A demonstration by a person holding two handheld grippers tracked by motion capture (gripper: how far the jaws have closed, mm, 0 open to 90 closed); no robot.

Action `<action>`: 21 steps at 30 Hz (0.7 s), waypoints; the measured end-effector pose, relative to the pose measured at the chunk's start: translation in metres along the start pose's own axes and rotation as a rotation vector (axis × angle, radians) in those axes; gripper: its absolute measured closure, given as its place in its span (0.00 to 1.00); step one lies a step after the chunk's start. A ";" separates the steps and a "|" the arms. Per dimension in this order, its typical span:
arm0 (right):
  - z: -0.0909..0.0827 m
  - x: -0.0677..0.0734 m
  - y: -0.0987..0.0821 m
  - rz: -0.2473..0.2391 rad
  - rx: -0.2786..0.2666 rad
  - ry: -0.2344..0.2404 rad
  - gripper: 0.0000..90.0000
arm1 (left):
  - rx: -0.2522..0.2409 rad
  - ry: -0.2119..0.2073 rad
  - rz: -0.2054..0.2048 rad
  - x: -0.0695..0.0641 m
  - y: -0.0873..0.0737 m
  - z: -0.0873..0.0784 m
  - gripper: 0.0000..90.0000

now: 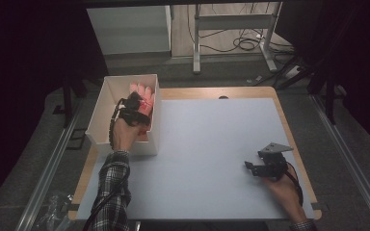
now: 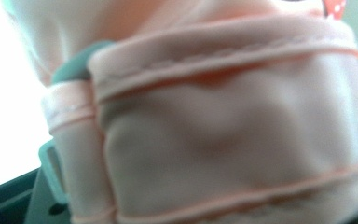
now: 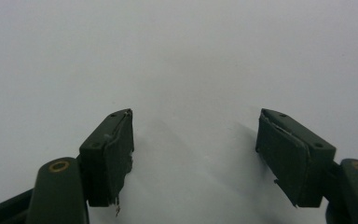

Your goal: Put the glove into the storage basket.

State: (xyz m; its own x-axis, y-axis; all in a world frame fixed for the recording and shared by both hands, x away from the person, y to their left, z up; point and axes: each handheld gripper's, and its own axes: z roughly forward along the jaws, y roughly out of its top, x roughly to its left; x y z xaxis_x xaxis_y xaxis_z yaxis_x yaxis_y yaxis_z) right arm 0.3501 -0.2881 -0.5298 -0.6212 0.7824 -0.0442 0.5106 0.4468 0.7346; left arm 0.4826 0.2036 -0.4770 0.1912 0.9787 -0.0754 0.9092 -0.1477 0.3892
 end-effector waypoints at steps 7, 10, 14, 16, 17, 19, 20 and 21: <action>0.000 0.000 0.000 0.000 0.000 0.000 0.31 | 0.073 -0.009 -0.017 0.000 0.007 0.010 0.22; 0.000 0.000 0.000 0.000 0.000 0.000 0.31 | 0.090 0.010 -0.006 -0.001 0.007 0.012 0.14; 0.000 0.000 0.000 0.000 0.000 0.000 0.31 | 0.085 0.009 -0.016 0.002 0.007 0.009 0.08; 0.000 0.000 0.000 0.000 0.000 0.000 0.31 | 0.071 0.001 -0.019 0.003 0.006 0.008 0.05; 0.000 0.000 0.000 0.000 0.000 0.000 0.31 | 0.048 -0.012 -0.030 0.004 0.006 0.005 0.05; 0.000 0.000 0.000 0.000 0.000 0.000 0.31 | 0.036 -0.016 -0.022 0.005 0.005 0.002 0.04; 0.000 0.000 0.000 0.000 0.000 0.000 0.31 | 0.036 -0.016 -0.022 0.005 0.005 0.002 0.04; 0.000 0.000 0.000 0.000 0.000 0.000 0.31 | 0.024 -0.019 -0.013 0.006 0.004 -0.002 0.04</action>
State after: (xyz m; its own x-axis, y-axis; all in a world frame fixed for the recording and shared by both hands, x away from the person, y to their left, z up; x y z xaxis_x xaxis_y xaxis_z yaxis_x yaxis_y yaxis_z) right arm 0.3500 -0.2881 -0.5298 -0.6212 0.7824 -0.0442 0.5106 0.4469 0.7346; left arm 0.4865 0.2090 -0.4745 0.1857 0.9777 -0.0978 0.9204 -0.1382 0.3656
